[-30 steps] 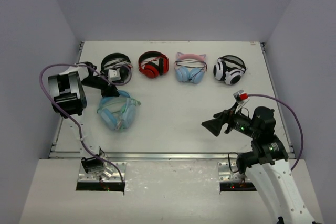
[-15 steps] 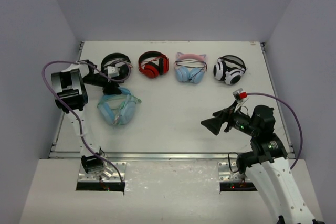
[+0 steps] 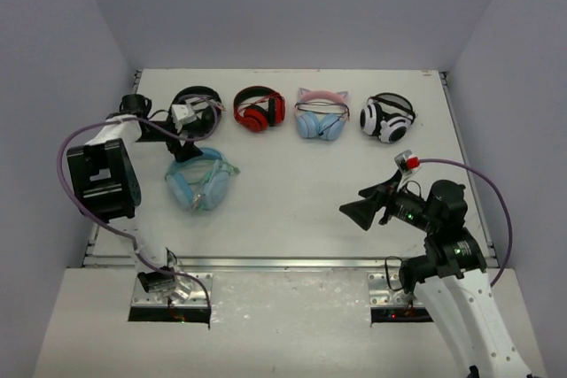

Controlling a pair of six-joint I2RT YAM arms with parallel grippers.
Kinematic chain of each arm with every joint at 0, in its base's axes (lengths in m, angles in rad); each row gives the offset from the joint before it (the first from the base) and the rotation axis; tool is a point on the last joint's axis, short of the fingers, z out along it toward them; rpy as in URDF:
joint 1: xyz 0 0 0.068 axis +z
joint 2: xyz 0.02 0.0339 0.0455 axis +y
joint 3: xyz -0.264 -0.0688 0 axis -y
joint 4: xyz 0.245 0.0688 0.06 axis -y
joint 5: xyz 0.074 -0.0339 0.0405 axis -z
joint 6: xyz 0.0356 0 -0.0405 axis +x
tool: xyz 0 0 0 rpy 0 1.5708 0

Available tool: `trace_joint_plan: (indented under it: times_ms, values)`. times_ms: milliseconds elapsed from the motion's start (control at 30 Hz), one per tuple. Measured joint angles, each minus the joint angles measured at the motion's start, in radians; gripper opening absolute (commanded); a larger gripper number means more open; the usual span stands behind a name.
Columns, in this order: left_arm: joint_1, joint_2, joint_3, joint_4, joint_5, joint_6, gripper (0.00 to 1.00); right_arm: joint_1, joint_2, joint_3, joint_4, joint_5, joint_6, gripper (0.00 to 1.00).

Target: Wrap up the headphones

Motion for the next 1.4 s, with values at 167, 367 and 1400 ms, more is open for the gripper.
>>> trace_joint_plan:
  times_ms: [167,367,1400]
  values:
    - [-0.014,-0.127,-0.103,0.239,-0.131,-0.218,1.00,0.000,-0.011,0.000,0.003,-0.003,0.002,0.99]
    - [-0.106,-0.342,-0.248,0.540,-0.354,-0.564,1.00,0.000,0.021,0.001,0.002,0.011,-0.010,0.99]
    - [-0.264,-1.502,-0.587,0.225,-1.287,-1.643,1.00,0.014,0.019,0.459,-0.628,0.877,-0.205,0.99]
